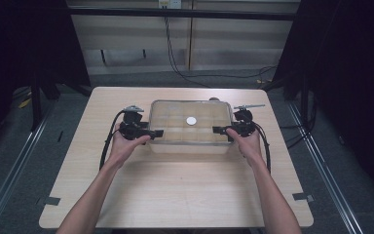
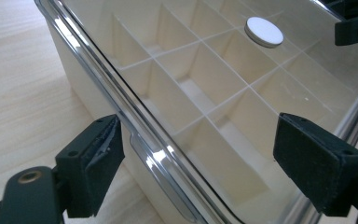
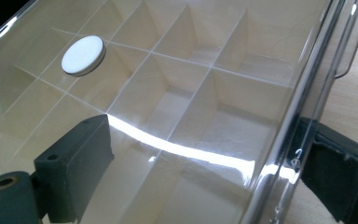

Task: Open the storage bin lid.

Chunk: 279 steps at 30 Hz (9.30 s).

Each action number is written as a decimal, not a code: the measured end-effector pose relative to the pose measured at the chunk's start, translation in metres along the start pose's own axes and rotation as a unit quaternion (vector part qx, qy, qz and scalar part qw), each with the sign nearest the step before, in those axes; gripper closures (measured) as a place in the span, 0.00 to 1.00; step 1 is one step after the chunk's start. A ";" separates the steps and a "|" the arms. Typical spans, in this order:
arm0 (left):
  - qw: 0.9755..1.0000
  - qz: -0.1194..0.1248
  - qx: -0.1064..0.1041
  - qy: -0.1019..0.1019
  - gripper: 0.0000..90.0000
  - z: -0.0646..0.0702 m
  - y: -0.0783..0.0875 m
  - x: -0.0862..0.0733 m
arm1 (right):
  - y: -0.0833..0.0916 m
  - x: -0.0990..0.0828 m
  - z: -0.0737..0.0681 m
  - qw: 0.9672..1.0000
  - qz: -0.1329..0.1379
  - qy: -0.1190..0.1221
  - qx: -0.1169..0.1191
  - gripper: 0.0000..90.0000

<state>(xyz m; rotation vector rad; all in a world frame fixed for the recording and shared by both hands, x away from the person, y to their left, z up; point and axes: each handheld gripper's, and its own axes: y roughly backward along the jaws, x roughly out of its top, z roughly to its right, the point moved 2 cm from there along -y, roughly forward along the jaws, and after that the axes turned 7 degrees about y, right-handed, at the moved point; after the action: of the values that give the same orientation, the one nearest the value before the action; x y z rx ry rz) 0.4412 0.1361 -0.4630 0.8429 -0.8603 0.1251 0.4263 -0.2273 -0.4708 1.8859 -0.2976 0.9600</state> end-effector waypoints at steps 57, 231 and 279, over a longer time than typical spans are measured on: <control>0.996 0.092 0.003 0.008 0.61 0.001 0.031 -0.015 | 0.040 -0.017 -0.002 0.989 0.144 -0.043 0.006 0.64; 0.999 -0.002 -0.025 -0.034 0.83 0.070 0.115 -0.139 | 0.129 -0.128 -0.101 0.997 0.064 0.033 0.042 0.78; 0.996 -0.070 -0.043 -0.038 0.65 0.062 0.091 -0.143 | 0.095 -0.144 -0.091 0.999 -0.004 0.018 0.038 0.59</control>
<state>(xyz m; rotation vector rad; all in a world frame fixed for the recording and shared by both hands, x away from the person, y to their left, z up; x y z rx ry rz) 0.2695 0.1866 -0.4876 0.8279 -0.8680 -0.0678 0.2323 -0.2265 -0.4934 1.9359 -0.2349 1.0112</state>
